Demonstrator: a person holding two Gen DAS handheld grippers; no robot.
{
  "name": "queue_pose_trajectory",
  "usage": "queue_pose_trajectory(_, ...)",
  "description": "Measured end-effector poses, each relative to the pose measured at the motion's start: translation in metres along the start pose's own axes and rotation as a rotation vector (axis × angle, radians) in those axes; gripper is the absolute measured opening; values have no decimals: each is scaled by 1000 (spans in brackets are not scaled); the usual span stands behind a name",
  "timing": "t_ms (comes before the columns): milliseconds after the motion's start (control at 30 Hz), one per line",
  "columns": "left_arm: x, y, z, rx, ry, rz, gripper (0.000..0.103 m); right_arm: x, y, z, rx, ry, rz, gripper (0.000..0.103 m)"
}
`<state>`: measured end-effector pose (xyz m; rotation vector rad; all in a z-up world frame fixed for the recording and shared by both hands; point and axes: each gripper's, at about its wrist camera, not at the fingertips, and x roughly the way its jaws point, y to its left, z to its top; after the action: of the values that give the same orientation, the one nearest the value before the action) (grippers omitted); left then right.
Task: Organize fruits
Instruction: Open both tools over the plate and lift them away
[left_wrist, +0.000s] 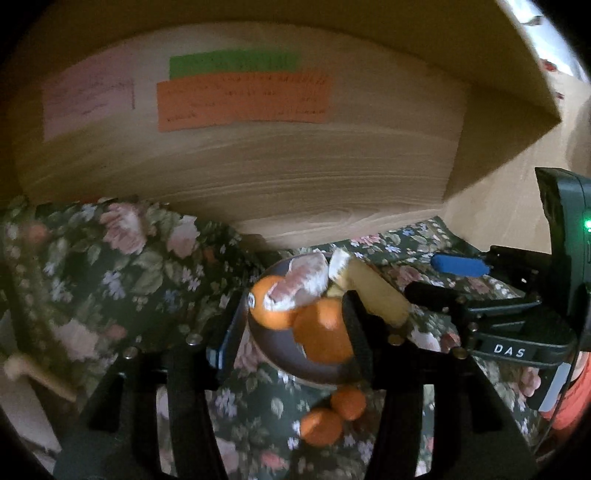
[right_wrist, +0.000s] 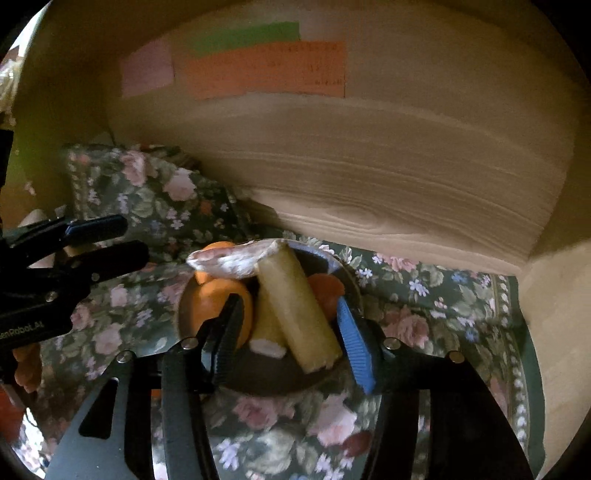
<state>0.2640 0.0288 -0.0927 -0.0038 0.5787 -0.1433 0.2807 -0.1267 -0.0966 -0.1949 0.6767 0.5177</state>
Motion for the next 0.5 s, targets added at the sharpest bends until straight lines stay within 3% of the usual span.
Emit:
queue_pose_trajectory(233,-24,2,-31,-6,12,-5,59,-18,22,-25,-7,-14,9,59)
queue_pose_trajectory(500,-10,9,-71,-25,122,-17,60,-7,40,-58,16,43,43,59)
